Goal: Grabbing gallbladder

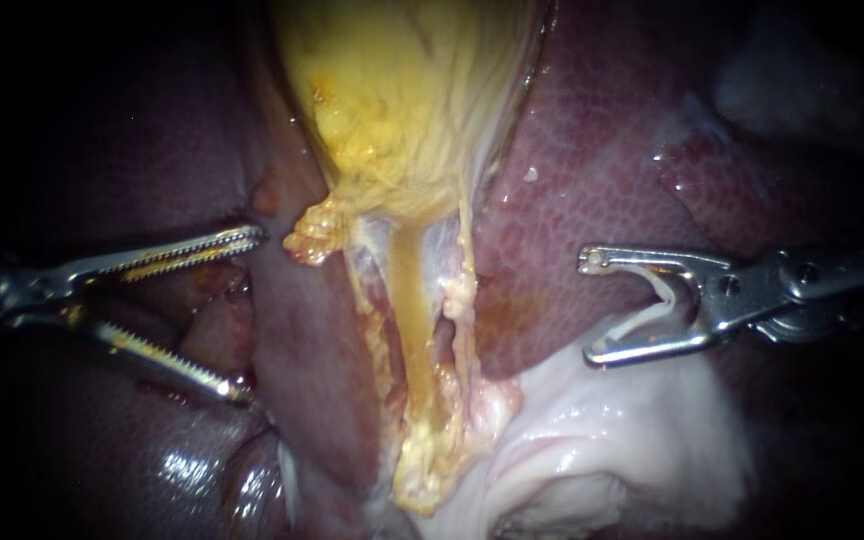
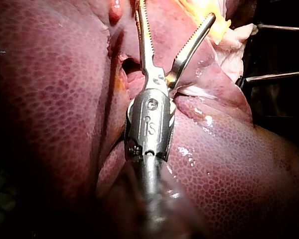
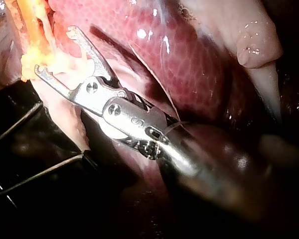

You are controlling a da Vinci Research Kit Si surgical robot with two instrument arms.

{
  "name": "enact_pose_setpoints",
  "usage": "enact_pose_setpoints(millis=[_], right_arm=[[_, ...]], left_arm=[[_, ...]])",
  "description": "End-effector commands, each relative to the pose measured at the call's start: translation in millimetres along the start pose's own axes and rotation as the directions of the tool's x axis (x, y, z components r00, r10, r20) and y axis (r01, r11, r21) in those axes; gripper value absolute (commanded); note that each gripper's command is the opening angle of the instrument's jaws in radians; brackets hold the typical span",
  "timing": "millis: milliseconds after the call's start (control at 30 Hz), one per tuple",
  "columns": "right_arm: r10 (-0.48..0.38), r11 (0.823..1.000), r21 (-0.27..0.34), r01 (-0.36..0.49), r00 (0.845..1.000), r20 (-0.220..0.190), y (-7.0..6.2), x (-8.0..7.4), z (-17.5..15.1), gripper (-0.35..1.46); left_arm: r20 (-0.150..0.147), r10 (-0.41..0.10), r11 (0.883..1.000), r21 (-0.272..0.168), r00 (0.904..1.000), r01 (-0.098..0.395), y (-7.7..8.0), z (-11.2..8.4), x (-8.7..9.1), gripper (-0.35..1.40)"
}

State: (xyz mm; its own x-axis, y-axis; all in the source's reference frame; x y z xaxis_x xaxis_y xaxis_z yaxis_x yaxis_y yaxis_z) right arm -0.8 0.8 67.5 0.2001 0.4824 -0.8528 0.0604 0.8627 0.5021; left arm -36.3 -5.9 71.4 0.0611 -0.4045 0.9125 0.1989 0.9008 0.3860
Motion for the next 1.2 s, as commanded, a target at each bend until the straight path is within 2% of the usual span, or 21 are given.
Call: enact_pose_setpoints(millis=[33,133,267,333,433,567,767,833,867,933,1000,1200], right_arm=[[0.000,1.000,0.000,0.000,1.000,0.000,0.0,0.0,0.0,0.60],[0.000,1.000,0.000,0.000,1.000,0.000,0.0,0.0,0.0,0.60],[0.000,1.000,0.000,0.000,1.000,0.000,0.0,0.0,0.0,0.60],[0.000,1.000,0.000,0.000,1.000,0.000,0.0,0.0,0.0,0.60],[0.000,1.000,0.000,0.000,1.000,0.000,0.0,0.0,0.0,0.60],[0.000,1.000,0.000,0.000,1.000,0.000,0.0,0.0,0.0,0.60],[0.000,1.000,0.000,0.000,1.000,0.000,0.0,0.0,0.0,0.60],[0.000,1.000,0.000,0.000,1.000,0.000,0.0,0.0,0.0,0.60],[0.000,1.000,0.000,0.000,1.000,0.000,0.0,0.0,0.0,0.60],[0.000,1.000,0.000,0.000,1.000,0.000,0.0,0.0,0.0,0.60],[0.000,1.000,0.000,0.000,1.000,0.000,0.0,0.0,0.0,0.60],[0.000,1.000,0.000,0.000,1.000,0.000,0.0,0.0,0.0,0.60]], left_arm=[[-0.002,-0.001,1.000,-0.005,1.0000,0.001,0.0,0.0,0.0,0.96],[-0.006,-0.014,0.999,-0.030,0.9999,0.013,0.2,0.1,-0.1,0.93],[-0.004,-0.109,0.993,-0.056,0.9940,0.109,0.3,0.7,-0.1,0.84],[-0.002,-0.139,0.988,-0.065,0.9903,0.139,0.4,1.2,-0.2,0.81],[0.003,-0.199,0.977,-0.079,0.9801,0.198,0.7,2.0,-0.3,0.73],[0.008,-0.240,0.967,-0.088,0.9707,0.240,1.2,2.8,-0.2,0.64],[0.012,-0.268,0.958,-0.100,0.9635,0.267,2.1,4.0,-0.6,0.52],[0.013,-0.276,0.955,-0.107,0.9612,0.276,2.5,4.1,-0.8,0.44],[0.014,-0.282,0.953,-0.107,0.9592,0.282,2.7,4.1,-0.9,0.34],[0.014,-0.284,0.952,-0.110,0.9587,0.284,3.1,4.1,-1.0,0.00],[0.017,-0.302,0.947,-0.110,0.9531,0.302,3.4,4.0,-1.0,-0.35],[0.010,-0.316,0.941,-0.121,0.9488,0.315,3.9,2.8,-1.0,-0.35]])
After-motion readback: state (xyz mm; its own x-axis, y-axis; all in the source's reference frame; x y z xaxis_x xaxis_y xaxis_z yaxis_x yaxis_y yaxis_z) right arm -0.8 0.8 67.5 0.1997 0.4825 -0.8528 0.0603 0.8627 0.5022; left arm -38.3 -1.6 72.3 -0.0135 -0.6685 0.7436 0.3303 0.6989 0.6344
